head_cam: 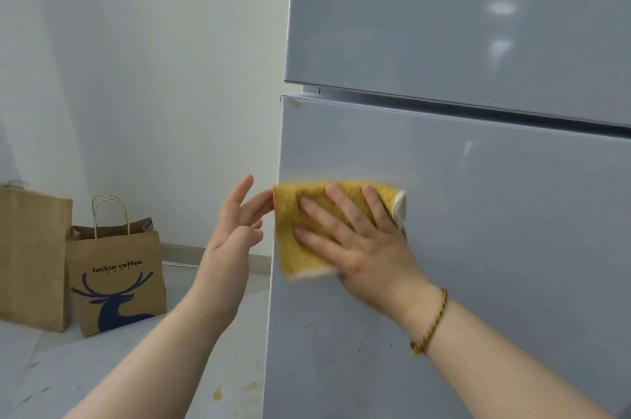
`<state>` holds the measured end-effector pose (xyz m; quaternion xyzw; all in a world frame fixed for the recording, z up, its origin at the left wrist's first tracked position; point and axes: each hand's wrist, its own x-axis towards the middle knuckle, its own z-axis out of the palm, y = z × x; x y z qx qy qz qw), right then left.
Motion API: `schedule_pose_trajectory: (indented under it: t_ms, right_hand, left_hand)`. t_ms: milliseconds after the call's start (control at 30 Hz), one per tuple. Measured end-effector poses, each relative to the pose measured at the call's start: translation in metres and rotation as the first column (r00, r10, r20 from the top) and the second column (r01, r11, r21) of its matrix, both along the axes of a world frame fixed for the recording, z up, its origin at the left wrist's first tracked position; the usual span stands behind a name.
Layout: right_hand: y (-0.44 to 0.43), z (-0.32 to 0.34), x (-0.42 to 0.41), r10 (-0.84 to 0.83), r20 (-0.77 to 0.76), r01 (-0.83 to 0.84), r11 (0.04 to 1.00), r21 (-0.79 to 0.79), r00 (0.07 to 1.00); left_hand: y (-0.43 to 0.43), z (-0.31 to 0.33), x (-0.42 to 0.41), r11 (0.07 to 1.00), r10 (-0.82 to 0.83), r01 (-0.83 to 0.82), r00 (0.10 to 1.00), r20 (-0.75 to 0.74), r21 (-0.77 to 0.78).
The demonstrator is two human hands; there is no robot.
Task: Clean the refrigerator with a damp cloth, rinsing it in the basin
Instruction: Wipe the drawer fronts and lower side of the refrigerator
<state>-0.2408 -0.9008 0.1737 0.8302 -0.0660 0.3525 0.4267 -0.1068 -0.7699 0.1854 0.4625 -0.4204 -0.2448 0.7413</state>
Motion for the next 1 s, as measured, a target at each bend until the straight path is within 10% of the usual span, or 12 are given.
schedule_pose_trajectory:
  t_ms: [167, 467, 633, 767, 1000]
  right_hand:
    - [-0.011, -0.052, -0.044, -0.032, -0.088, 0.031, 0.999, -0.021, 0.996]
    - [-0.002, 0.012, -0.012, -0.155, 0.642, 0.015, 0.976, 0.218, 0.751]
    - [0.016, -0.099, 0.01, -0.093, 0.105, 0.085, 0.993, 0.08, 0.99]
    - [0.004, -0.101, -0.011, -0.022, -0.224, 0.006, 0.997, -0.074, 0.974]
    - [0.002, -0.05, -0.005, -0.076, 0.345, 0.043, 0.994, 0.102, 0.935]
  left_hand:
    - [-0.002, -0.006, -0.013, 1.0, 0.005, -0.005, 0.999, 0.035, -0.005]
    - [-0.001, -0.038, 0.001, 0.98, -0.026, 0.023, 1.0, 0.015, 0.198]
    - [-0.003, -0.037, 0.001, 0.977, -0.082, 0.076, 0.996, 0.023, 0.199]
    - [-0.002, -0.039, 0.004, 0.974, -0.078, 0.067, 0.996, 0.043, 0.215]
    - [-0.006, -0.043, -0.008, 0.98, 0.009, -0.028, 0.995, 0.095, 0.197]
